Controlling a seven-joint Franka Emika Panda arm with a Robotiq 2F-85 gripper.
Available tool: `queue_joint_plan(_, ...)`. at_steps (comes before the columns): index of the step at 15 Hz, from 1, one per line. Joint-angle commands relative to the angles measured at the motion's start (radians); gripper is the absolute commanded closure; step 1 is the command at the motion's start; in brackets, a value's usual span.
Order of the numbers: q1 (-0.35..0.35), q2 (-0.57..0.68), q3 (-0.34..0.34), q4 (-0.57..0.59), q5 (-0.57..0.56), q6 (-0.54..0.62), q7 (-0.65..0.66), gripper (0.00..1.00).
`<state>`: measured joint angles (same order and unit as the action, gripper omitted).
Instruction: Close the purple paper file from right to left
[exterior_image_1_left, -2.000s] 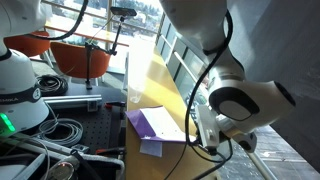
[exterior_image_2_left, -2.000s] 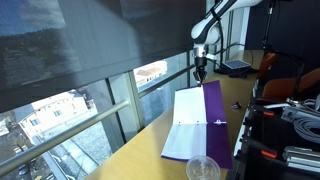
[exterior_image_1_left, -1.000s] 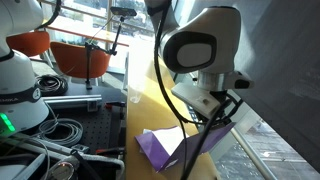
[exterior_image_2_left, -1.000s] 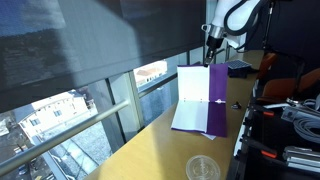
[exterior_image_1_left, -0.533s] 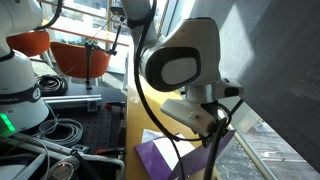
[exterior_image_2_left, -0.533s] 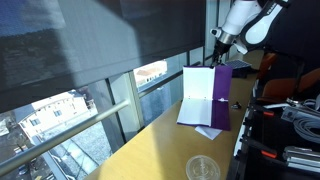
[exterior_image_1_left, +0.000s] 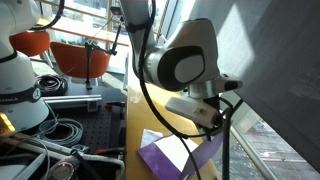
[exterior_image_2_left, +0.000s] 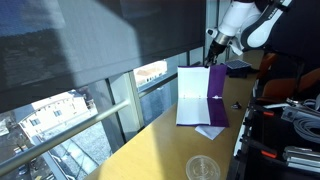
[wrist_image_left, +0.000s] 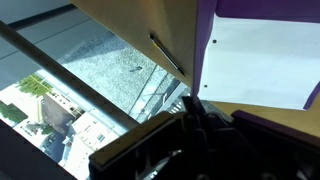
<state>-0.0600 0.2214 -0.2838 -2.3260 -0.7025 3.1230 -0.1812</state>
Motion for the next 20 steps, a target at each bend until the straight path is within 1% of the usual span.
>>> queue_joint_plan(1, 0.088, 0.047, -0.077, 0.048, -0.084, 0.035, 0.104, 1.00)
queue_joint_plan(9, 0.289, 0.112, -0.223, 0.093, -0.226, 0.047, 0.309, 1.00)
queue_joint_plan(15, 0.453, 0.140, -0.347, 0.099, -0.340, 0.042, 0.470, 1.00)
queue_joint_plan(20, 0.568, 0.178, -0.450, 0.098, -0.431, 0.038, 0.612, 1.00)
